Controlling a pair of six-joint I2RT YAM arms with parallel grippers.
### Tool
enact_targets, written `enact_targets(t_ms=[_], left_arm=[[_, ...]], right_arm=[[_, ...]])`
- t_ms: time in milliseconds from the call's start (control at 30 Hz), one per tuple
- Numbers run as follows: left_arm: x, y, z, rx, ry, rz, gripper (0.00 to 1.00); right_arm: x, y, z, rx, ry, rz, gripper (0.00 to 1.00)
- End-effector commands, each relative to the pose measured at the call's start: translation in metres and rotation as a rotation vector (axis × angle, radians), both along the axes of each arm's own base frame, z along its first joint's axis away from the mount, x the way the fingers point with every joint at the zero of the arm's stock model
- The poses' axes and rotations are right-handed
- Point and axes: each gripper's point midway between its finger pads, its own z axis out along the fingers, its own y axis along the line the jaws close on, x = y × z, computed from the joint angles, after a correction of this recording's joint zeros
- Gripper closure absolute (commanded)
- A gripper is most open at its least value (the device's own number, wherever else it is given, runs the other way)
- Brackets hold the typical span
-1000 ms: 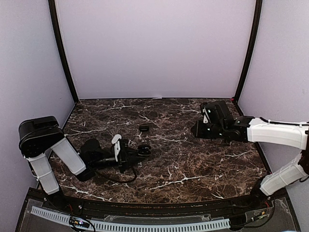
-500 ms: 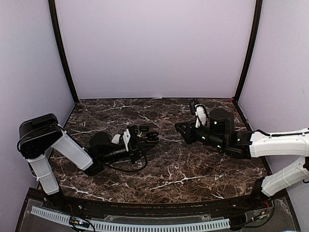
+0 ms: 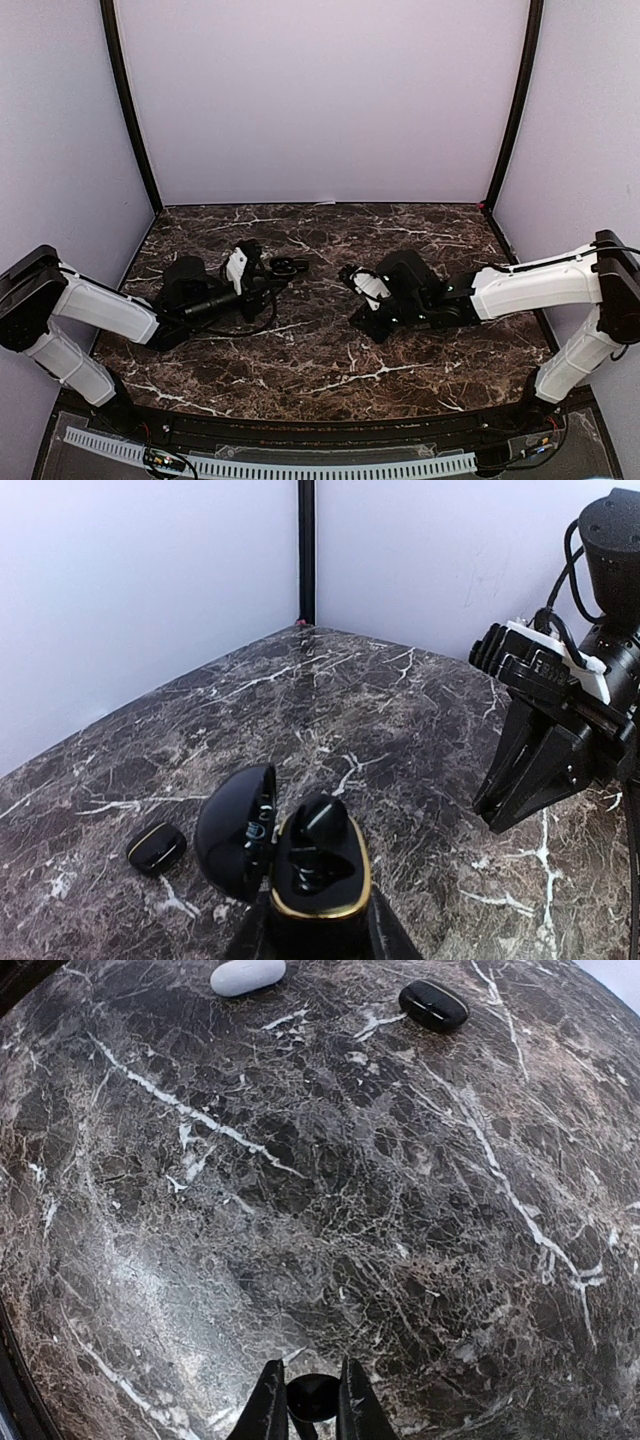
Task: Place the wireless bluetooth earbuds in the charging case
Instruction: Place the left earbud at the center of the board.
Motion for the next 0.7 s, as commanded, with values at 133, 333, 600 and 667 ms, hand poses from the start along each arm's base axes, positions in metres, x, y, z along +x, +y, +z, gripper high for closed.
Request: enact_targets(t_ms=[133, 333, 600, 667], left_arm=[[-0.007, 0.024, -0.013, 0.022, 0.077, 0.031, 0.90], [-0.012, 0.029, -0.013, 0.013, 0.093, 0.015, 0.90], [-0.015, 0.029, -0.013, 0.012, 0.098, -0.004, 0.90], [-0.016, 0.029, -0.014, 0.013, 0.099, -0.006, 0.90]], right_arm=[[0.007, 0.025, -0.046, -0.275, 0.127, 0.115, 1.00], [0.002, 0.031, -0.055, -0.346, 0.183, 0.181, 0.99], [0.000, 0.020, -0.067, -0.462, 0.202, 0.230, 0.86], [0.003, 0.018, -0.070, -0.482, 0.201, 0.216, 0.82]])
